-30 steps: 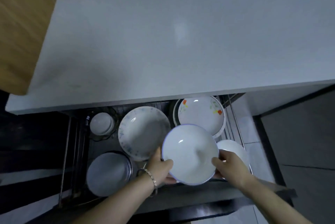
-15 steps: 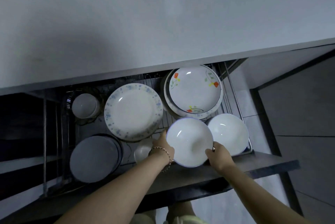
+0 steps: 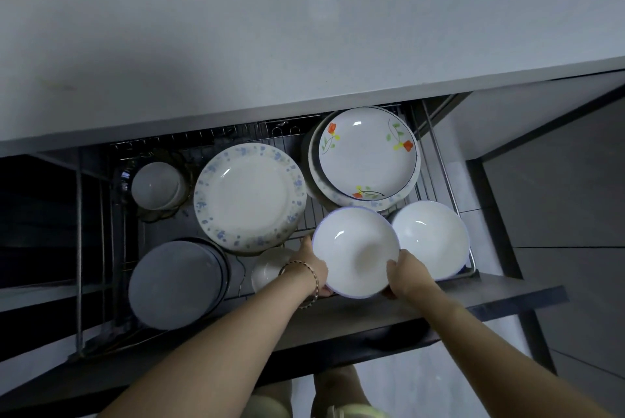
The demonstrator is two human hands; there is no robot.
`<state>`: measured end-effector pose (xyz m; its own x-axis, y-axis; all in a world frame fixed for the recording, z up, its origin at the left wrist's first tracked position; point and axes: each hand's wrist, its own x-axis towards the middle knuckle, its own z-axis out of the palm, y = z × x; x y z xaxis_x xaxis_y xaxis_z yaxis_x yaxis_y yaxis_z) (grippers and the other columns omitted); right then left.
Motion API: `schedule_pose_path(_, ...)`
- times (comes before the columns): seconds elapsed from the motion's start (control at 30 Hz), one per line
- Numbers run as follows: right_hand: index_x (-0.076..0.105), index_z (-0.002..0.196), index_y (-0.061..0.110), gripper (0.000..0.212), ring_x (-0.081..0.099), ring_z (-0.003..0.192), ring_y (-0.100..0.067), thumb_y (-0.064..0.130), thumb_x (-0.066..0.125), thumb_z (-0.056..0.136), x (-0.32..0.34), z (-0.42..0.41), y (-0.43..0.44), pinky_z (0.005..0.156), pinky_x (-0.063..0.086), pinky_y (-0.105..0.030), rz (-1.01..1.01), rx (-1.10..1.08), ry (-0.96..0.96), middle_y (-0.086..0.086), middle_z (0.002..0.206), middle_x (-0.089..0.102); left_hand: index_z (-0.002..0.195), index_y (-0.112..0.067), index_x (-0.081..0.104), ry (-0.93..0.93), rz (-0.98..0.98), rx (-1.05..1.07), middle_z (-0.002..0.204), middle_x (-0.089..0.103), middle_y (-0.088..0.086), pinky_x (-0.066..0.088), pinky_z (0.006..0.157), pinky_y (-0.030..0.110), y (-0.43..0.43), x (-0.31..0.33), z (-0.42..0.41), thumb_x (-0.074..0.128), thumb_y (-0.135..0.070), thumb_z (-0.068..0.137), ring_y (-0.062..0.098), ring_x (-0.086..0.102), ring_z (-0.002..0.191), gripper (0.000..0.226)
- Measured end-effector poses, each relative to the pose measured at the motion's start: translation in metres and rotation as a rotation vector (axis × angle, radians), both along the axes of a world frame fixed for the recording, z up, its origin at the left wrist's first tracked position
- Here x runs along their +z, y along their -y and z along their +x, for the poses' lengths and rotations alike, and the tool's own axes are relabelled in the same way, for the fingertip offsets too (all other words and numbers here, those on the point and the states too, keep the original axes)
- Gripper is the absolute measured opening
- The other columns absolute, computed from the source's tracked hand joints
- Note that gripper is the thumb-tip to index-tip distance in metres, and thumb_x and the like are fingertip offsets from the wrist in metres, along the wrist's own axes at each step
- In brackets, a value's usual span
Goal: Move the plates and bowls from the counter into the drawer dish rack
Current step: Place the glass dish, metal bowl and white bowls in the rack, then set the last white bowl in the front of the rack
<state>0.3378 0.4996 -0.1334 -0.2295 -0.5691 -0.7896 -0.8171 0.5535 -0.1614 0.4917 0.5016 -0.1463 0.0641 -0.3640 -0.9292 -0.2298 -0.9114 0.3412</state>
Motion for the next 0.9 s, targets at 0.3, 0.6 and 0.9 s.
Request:
schedule_pose_path(0.3,0.051,0.122,0.002,0.033,0.056,0.117,-0.033,0.019,0.044,0.095,0.047,-0.001,-0.023,0.095,0.045,-0.035,-0.104,0.081,-0.105,-0.018,0.125,0.061,0.134,-0.01,0.04,0.347,-0.235,-0.314,0.132,0.053,0.016,0.042,0.104,0.034,-0.028,0.04,0.028,0.046,-0.024,0.09,0.03,0.051,0.123,0.047)
schedule_pose_path(0.6,0.056,0.082,0.003,0.021,0.051,0.05,-0.016,0.019,0.048,0.092,0.11,-0.013,-0.074,0.05,0.044,-0.026,-0.078,-0.214,0.284,-0.006,0.061,0.056,0.068,-0.01,0.051,-0.022,-0.053,0.244,0.064,0.054,0.006,0.041,0.055,0.023,-0.106,0.114,0.031,0.04,-0.013,0.094,0.015,0.054,0.058,0.029)
schedule_pose_path(0.9,0.048,0.126,-0.007,0.04,0.059,0.113,-0.042,0.019,0.05,0.095,0.101,-0.035,-0.119,0.088,0.051,-0.04,0.047,-0.544,0.469,-0.033,0.122,0.057,0.13,0.0,0.043,-0.051,0.027,0.76,0.087,0.055,0.01,0.049,0.066,0.035,-0.177,0.096,0.008,0.044,-0.03,0.096,0.023,0.059,0.074,0.045)
